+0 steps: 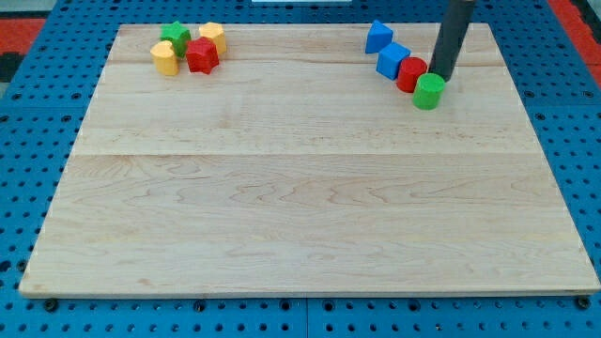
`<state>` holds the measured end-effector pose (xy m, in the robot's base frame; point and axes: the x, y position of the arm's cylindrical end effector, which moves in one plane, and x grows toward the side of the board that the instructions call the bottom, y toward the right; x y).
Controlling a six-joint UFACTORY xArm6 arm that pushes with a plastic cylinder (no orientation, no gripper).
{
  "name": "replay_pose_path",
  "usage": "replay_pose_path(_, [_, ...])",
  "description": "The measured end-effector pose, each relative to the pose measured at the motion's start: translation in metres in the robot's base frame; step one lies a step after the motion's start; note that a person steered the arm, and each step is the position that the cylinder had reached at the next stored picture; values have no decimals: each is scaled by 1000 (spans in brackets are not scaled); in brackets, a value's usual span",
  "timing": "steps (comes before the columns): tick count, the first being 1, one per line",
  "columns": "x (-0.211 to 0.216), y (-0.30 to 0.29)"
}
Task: Separate the red circle and green circle
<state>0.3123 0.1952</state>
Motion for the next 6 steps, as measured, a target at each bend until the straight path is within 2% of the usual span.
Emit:
replay_pose_path(2, [-48,6])
replay_pose_path(3, [-48,1])
replay_pose_path(5, [25,-40])
replay_pose_path(6, [18,-74])
